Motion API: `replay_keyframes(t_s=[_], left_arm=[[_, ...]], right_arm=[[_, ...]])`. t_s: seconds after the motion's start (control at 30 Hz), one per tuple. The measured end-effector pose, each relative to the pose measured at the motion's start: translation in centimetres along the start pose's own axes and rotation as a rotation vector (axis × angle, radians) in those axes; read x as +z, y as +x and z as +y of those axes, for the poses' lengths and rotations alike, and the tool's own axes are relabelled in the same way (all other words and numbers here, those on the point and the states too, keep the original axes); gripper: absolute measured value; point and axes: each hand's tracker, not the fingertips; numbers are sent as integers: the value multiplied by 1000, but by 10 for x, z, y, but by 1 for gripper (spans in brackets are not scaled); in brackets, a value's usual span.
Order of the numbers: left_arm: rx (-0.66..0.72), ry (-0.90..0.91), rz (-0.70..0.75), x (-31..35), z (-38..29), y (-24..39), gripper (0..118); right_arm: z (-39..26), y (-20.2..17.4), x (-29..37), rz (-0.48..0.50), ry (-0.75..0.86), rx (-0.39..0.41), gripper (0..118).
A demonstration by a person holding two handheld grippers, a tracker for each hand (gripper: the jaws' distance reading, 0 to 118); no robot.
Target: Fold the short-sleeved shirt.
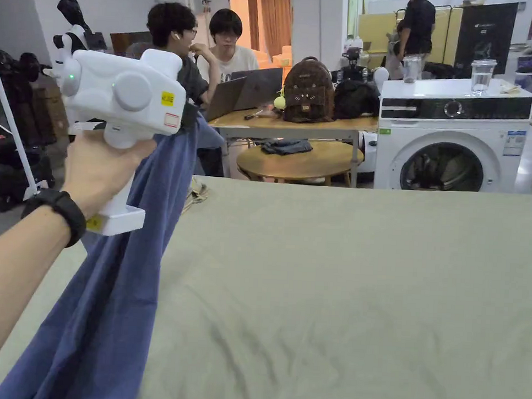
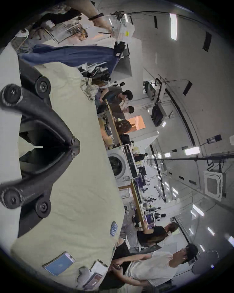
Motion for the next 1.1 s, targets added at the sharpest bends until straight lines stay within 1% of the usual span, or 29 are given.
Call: replay_keyframes(t_s=[0.07,0.13,0.2,0.23,0.27,0.3,0.4,0.5,0.53,0.57,0.6,0.63,0.67,0.7,0.73,0.77,0.83,0.97,1.03,1.1], left_arm=[[14,-43,-110,-28,-27,53,1],[3,-79,-233,-47,-72,126,1],[-30,-96,-337,-53,-121,194,1],[8,-86,-364,-52,-146,230,1],[16,-151,-445,-52,-165,261,1],[33,-202,-507,-56,-184,292,1],[124,-306,-745,-29,-235,382,1],[166,-404,-960,4,-266,452,1],[152,-423,-998,14,-275,467,1],[143,-431,-1004,23,-279,478,1],[118,-408,-1004,31,-283,479,6],[73,-378,-990,35,-283,476,20],[70,-343,-980,38,-283,468,38],[92,-315,-995,41,-277,457,48],[106,-283,-994,43,-271,442,50],[134,-208,-953,46,-259,419,54],[104,-77,-881,51,-232,368,54],[40,124,-532,76,-194,261,54],[17,181,-380,91,-186,214,53],[20,241,-222,101,-190,178,53]], right_arm=[[7,6,8,-29,15,27,0],[16,17,16,-60,24,89,0],[24,27,27,-81,17,160,0],[26,32,33,-107,13,188,0],[28,37,39,-132,7,198,0],[29,42,43,-136,-1,182,0],[31,59,57,-173,3,104,0],[29,66,61,-227,7,99,0],[29,67,61,-232,-4,105,0],[29,66,61,-227,-14,114,0],[27,65,61,-215,-26,132,0],[25,62,62,-206,-31,149,0],[24,60,63,-195,-32,159,0],[22,57,62,-180,-31,162,0],[21,55,60,-167,-31,161,0],[20,52,57,-148,-34,160,0],[18,47,48,-115,-39,163,0],[11,29,28,-59,-36,204,0],[7,23,18,-5,-44,189,0],[1,16,10,15,-56,187,0]])
